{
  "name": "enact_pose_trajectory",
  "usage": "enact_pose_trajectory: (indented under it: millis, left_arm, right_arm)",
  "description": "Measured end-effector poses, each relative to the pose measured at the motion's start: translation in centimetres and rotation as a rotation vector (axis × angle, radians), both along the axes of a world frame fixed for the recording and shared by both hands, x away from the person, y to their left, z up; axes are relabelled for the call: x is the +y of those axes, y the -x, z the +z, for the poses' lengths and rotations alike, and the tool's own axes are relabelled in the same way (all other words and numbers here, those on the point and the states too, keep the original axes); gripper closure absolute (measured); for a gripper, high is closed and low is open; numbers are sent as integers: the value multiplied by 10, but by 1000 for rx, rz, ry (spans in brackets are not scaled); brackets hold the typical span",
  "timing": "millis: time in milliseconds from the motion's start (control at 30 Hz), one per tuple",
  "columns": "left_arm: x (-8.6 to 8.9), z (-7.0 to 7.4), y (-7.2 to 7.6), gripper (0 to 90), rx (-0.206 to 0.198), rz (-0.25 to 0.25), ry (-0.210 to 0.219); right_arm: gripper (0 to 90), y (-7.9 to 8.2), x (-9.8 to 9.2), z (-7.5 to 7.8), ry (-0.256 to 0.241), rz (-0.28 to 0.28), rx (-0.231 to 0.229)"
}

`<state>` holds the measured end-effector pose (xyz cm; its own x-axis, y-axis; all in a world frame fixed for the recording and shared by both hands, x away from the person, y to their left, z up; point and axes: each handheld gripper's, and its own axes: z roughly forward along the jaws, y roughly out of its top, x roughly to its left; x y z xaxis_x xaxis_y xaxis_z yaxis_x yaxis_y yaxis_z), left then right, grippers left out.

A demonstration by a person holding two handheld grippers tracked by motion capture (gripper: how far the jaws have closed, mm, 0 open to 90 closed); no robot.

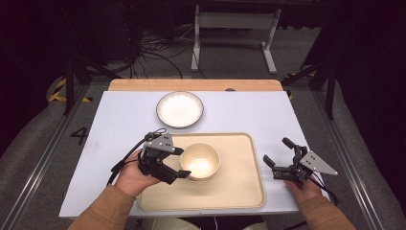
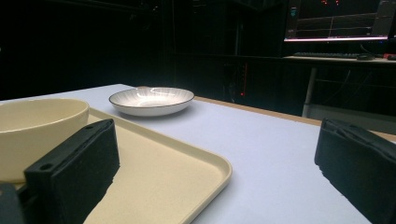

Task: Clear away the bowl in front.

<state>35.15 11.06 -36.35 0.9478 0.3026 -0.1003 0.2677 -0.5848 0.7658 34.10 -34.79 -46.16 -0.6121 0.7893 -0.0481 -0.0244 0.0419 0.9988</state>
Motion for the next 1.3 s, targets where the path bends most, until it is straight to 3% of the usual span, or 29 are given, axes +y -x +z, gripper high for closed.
enact_pose_trajectory:
  millis: [267,333,400,567,733,800,933,1300]
  left_arm:
    - [27,-11,7,231,-35,93,140]
    - [30,-13,8,224,-40,98,157]
    - [38,-19,10,222,-61,117,210]
    - [56,-31,13,196,-97,131,286]
    - [65,-42,15,144,-135,161,320]
    - [68,-47,15,129,-133,163,345]
    - [70,-54,15,108,-151,164,355]
    - [87,-71,17,85,-174,233,418]
  right_arm:
    - [1,0,0,0,0,0,0]
    - [1,0,0,0,0,0,0]
    - [2,0,0,0,0,0,0]
    - [1,0,0,0,0,0,0]
    - [1,0,0,0,1,0,-2]
    - [1,0,0,0,1,0,-2]
    - [1,0,0,0,1,0,-2]
    - [1,0,0,0,1,0,-2]
